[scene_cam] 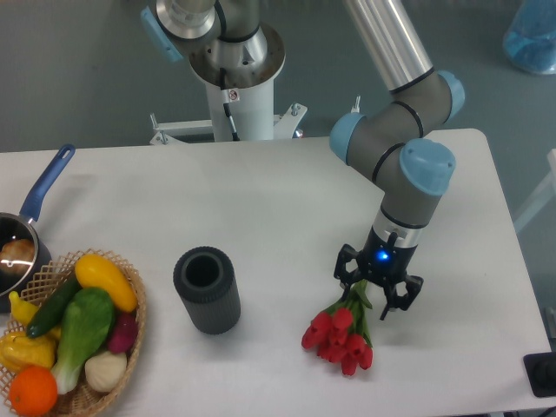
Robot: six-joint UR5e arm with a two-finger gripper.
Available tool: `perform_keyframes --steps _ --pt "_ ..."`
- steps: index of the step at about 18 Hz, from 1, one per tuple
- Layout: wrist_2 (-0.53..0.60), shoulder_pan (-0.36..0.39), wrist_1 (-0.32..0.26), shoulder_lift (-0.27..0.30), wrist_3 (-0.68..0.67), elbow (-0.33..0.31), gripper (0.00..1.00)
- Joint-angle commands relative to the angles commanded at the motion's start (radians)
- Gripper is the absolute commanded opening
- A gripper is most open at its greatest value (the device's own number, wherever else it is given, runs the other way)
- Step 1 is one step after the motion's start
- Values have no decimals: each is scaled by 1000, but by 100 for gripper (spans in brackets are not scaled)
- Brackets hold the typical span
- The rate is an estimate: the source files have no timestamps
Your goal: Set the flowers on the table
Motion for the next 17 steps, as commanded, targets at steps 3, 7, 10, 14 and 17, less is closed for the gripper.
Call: perform_keyframes --steps 3,7,10,14,17 --pt "157 15 -2 29 2 -11 100" --pt "250 12 -5 40 9 -11 100" --pt "249 11 -5 52 55 -14 100" --pt "247 8 -5 54 117 -14 100" --pt "247 8 -5 55 121 -14 100"
